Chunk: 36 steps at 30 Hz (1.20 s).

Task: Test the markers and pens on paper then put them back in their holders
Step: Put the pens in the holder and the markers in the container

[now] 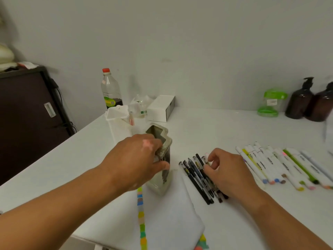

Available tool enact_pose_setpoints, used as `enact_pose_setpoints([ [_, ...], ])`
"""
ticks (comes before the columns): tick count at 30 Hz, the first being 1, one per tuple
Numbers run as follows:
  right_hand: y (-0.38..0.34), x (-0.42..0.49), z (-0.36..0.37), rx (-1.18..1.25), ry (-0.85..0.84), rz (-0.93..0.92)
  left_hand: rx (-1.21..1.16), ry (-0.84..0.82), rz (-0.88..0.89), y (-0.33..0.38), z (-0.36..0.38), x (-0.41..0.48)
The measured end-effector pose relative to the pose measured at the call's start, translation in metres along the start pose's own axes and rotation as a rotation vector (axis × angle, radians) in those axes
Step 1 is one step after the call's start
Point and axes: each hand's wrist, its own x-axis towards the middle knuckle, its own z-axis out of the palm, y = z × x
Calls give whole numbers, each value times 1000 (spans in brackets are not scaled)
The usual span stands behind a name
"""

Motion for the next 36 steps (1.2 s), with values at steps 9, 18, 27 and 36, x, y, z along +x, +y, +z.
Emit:
enact_pose_setpoints([
  [9,5,7,-14,-46,-99,-3,18,125,-22,-9,17,-21],
  [18,-20,6,9,-418,-204,-73,-519,411,-252,-25,61,-49],
  [27,-31,14,15,-365,-286,-57,-1053,123,-340,-30,99,-25],
  [36,-51,23,21,-428,-371,-25,-1156,130,-279,-38,111,-11],
])
